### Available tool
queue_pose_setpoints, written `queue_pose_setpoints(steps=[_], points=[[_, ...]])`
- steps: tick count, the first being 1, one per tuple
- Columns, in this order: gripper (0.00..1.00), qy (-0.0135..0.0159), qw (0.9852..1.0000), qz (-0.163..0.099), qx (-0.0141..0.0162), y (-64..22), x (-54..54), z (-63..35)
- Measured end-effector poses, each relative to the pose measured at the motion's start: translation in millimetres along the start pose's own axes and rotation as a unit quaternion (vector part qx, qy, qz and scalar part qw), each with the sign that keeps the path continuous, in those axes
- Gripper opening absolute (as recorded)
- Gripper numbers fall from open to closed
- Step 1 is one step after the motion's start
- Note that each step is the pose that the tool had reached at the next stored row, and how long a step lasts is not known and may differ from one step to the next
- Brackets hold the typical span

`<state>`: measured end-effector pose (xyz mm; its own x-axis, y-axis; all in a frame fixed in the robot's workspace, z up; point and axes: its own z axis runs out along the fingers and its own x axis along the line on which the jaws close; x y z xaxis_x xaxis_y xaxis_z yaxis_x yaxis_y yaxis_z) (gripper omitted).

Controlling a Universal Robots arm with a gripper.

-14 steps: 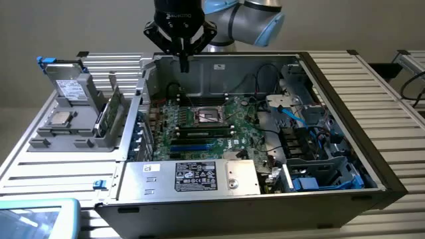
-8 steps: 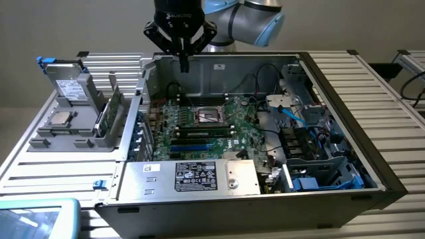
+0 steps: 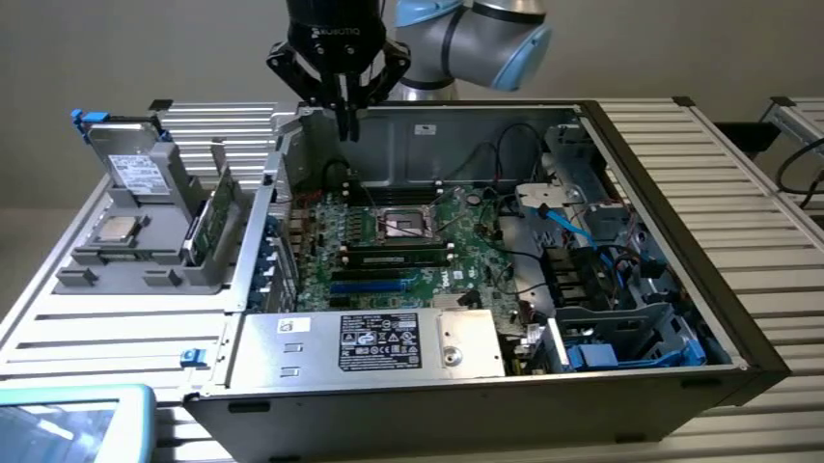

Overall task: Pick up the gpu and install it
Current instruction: 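Reach for the gpu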

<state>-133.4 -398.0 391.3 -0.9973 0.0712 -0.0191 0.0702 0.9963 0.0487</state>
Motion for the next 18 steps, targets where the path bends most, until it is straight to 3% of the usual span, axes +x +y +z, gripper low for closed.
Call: queue_pose_setpoints(steps=[3,10,11,18], points=[[0.26,-0.0005,1.0,0.0,-0.0001,0.4,14.0,1.5],[0.28,-0.001,1.0,0.0,-0.0001,2.4,45.0,4.1],[0.35,-0.001,1.0,0.0,-0.0001,3.1,48.7,4.1],[0.35,-0.001,1.0,0.0,-0.0001,8.7,78.5,3.8]])
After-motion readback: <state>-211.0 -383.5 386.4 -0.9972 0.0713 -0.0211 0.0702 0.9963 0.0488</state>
